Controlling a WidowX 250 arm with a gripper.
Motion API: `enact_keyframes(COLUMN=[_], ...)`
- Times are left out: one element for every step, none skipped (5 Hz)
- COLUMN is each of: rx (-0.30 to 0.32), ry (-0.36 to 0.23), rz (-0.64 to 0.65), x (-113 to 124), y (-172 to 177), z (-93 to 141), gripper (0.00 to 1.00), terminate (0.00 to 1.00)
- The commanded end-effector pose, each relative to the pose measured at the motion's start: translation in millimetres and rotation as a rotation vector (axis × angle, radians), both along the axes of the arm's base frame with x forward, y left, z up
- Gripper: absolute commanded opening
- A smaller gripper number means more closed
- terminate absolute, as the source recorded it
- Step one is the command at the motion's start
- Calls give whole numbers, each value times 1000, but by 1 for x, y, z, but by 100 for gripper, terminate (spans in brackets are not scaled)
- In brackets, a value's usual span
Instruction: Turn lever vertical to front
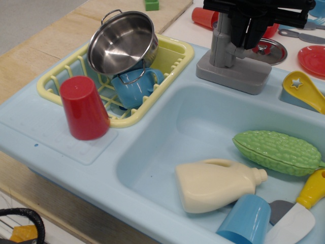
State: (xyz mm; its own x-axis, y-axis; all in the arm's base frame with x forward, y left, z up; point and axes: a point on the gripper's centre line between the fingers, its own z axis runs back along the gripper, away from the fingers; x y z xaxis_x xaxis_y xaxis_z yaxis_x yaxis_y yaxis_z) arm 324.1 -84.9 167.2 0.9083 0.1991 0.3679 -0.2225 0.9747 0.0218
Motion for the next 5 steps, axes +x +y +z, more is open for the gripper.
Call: enact_keyframes(rx=[-52,-83,-132,-160,-172], ry=[0,8,34,38,89], rz=[69,96,125,147,186], x=[-27,-34,-41,-46,-49], y=[5,11,15,18,17], z=[0,-10,-25,-34,-31], gripper=[0,0,0,0,100], terminate=[0,0,0,0,0])
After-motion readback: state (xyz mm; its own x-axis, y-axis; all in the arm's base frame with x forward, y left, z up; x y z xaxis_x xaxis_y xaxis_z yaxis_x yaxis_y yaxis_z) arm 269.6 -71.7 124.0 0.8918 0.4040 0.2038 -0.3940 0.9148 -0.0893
